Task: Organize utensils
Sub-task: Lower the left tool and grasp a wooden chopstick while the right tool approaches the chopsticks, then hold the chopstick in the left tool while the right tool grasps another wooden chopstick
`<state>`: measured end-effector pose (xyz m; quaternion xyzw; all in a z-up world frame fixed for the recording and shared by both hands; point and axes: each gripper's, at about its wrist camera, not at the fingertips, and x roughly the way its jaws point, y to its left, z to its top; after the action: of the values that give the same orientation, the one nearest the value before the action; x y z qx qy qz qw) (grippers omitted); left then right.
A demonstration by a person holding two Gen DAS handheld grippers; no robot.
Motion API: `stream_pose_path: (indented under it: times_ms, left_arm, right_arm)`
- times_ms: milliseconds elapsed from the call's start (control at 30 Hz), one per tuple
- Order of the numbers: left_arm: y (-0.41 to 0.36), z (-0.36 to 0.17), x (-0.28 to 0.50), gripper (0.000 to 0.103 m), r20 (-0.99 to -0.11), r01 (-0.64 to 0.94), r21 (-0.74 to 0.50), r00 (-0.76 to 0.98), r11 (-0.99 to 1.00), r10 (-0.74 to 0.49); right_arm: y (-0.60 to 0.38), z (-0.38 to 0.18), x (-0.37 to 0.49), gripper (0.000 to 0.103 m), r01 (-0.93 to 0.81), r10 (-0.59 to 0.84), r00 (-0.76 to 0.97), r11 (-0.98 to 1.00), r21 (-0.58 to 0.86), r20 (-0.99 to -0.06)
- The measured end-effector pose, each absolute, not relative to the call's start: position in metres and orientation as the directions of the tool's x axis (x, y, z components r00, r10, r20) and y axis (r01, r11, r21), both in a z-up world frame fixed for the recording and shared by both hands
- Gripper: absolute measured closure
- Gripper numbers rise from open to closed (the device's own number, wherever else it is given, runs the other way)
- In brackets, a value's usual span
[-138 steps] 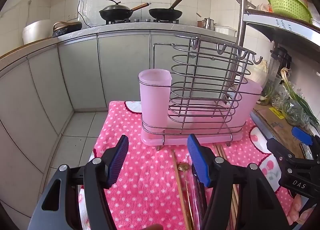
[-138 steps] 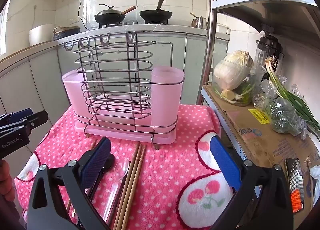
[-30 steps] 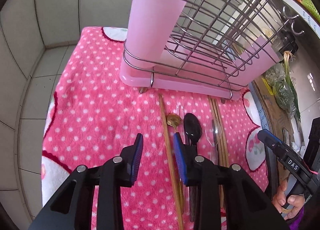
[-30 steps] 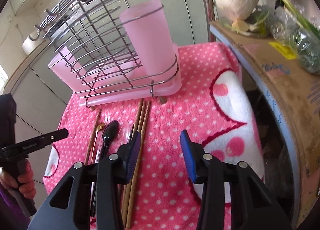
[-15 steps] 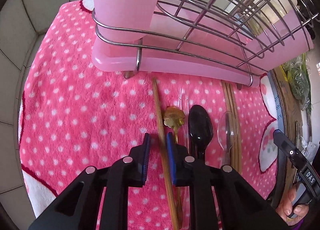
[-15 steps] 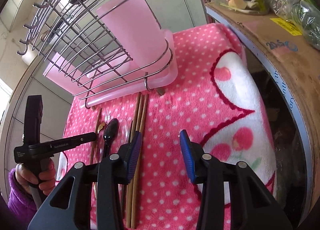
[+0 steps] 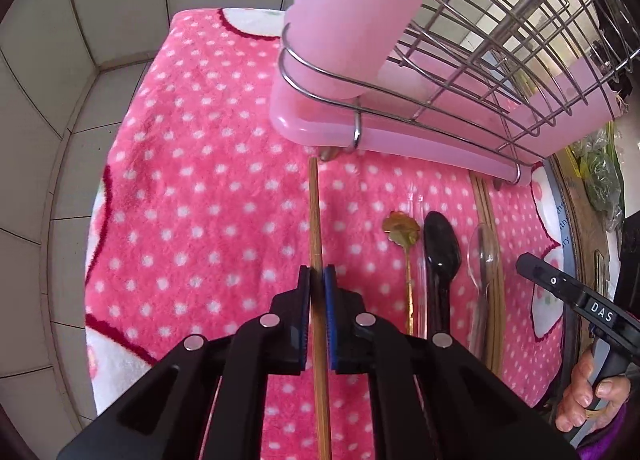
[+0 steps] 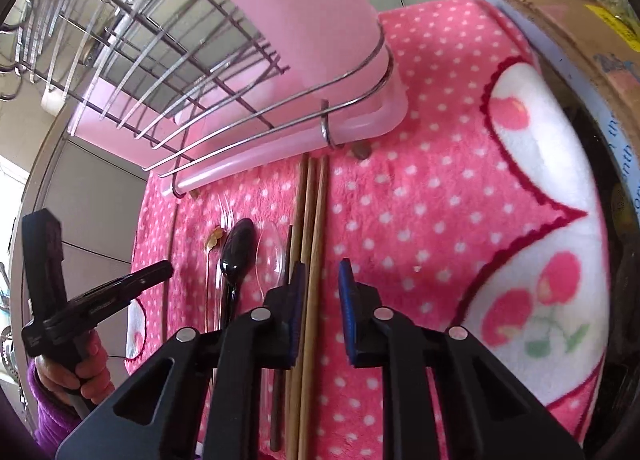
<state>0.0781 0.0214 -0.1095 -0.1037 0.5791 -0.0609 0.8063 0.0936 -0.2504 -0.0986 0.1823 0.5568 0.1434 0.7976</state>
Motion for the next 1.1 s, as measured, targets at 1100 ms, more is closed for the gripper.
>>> stream_pose_path:
  times_ms: [1100]
  left_arm:
    - [0.049,-0.121,0.082,0.096,-0.916,-0.029,-0.276,0.310,0.961,-0.254]
  right_arm:
    - [-0.256,-0.093,0.093,0.101,0.034,0.351,0.303,0.925,0.379,-0.886]
